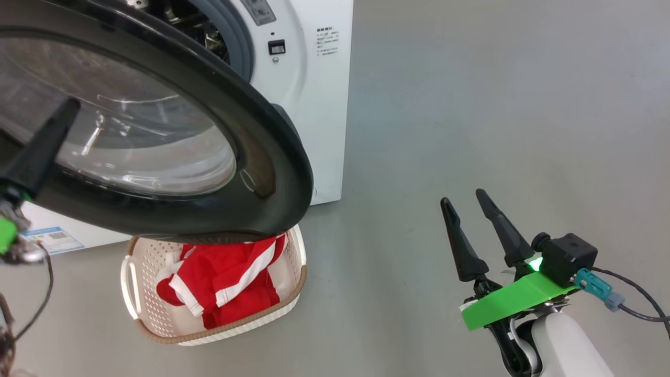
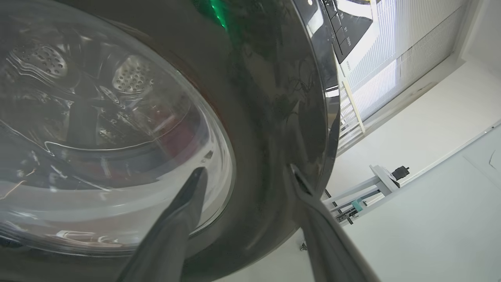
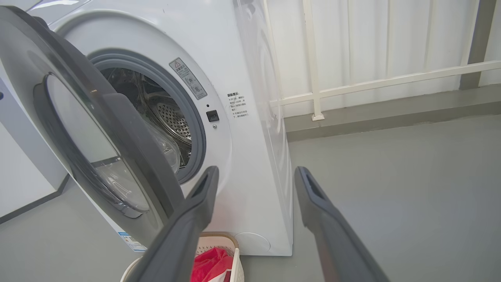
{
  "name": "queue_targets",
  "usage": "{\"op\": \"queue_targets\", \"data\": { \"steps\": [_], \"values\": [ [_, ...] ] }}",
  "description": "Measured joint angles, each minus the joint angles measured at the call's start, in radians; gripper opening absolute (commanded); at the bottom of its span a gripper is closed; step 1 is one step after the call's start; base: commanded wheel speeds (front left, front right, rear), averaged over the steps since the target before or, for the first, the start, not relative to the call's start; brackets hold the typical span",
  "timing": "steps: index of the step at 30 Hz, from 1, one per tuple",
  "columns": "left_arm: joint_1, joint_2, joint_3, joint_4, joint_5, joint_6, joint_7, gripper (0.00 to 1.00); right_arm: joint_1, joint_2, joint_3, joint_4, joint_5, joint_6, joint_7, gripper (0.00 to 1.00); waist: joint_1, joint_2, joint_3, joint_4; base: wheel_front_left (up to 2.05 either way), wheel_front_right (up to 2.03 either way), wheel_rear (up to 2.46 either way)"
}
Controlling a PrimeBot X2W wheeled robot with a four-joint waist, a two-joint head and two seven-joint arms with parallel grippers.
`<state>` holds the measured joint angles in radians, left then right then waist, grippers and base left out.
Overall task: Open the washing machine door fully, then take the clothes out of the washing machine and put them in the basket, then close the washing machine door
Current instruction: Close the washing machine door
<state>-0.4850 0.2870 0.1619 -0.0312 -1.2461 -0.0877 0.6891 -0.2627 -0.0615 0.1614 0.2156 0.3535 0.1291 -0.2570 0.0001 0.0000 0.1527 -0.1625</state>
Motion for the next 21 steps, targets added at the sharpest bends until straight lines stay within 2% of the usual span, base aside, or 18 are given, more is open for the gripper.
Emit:
{"op": "queue_targets", "data": {
  "steps": [3, 7, 15, 21],
  "values": [
    [0.064, 0.014, -0.007, -0.035, 0.068, -0.023, -0.056, 1.0, 0.0, -0.001, -0.009, -0.001, 0.0, 0.0, 0.0, 1.0, -0.0001, 0.0, -0.001, 0.008, 0.0, 0.0, 0.0],
    [0.148, 0.027, -0.014, -0.067, 0.149, -0.032, -0.161, 1.0, 0.0, -0.001, -0.01, -0.003, -0.002, 0.0, 0.0, 1.0, 0.0, 0.0, -0.002, 0.02, 0.0, 0.0, 0.0],
    [0.311, 0.039, -0.06, -0.091, 0.29, -0.033, -0.431, 1.0, 0.0, -0.003, -0.01, -0.005, -0.002, 0.0, 0.0, 1.0, 0.0, 0.0, -0.01, 0.037, 0.0, 0.0, 0.0],
    [0.395, 0.07, -0.117, -0.085, 0.397, -0.033, -0.628, 1.0, 0.0, -0.009, -0.008, -0.005, -0.002, 0.0, 0.0, 1.0, 0.0, 0.0, -0.024, 0.047, 0.0, 0.0, 0.0]
  ]
}}
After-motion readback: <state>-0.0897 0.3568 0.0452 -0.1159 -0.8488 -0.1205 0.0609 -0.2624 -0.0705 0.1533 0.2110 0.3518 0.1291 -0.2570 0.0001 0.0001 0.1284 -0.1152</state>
